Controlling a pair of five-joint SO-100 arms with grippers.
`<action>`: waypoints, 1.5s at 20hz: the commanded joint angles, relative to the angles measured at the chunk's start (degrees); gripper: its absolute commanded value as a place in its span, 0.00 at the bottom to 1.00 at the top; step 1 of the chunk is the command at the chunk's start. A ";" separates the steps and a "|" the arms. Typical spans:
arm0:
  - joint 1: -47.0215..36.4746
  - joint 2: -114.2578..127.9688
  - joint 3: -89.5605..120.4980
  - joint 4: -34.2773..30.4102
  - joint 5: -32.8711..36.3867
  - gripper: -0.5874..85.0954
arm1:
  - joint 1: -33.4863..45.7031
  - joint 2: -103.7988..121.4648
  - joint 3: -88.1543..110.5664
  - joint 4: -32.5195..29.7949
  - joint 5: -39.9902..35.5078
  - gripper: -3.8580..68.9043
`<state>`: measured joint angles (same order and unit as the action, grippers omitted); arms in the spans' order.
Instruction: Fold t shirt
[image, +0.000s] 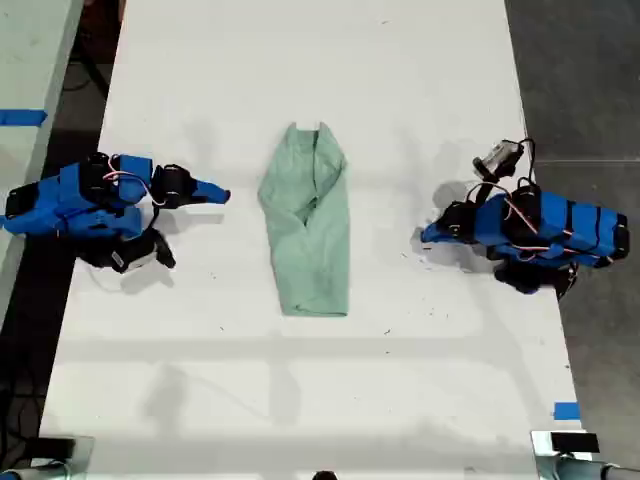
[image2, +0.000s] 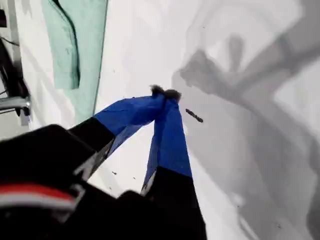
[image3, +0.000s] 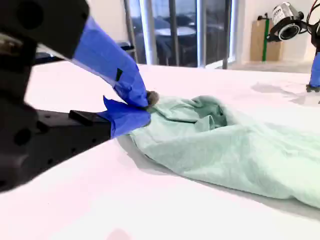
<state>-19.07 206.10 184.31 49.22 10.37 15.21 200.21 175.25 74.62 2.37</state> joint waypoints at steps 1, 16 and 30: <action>2.64 -21.71 -18.90 -1.23 -8.26 0.00 | -1.85 -0.88 -9.23 -3.69 -0.62 0.02; 25.66 -106.08 -82.44 5.45 -21.71 0.24 | -21.01 -104.68 -85.87 -3.25 6.06 0.36; 29.88 -138.08 -108.98 11.60 -22.59 0.00 | -27.69 -131.57 -110.30 -2.11 5.89 0.03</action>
<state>8.26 65.39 76.99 57.48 -10.55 -10.20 68.38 71.28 68.55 8.70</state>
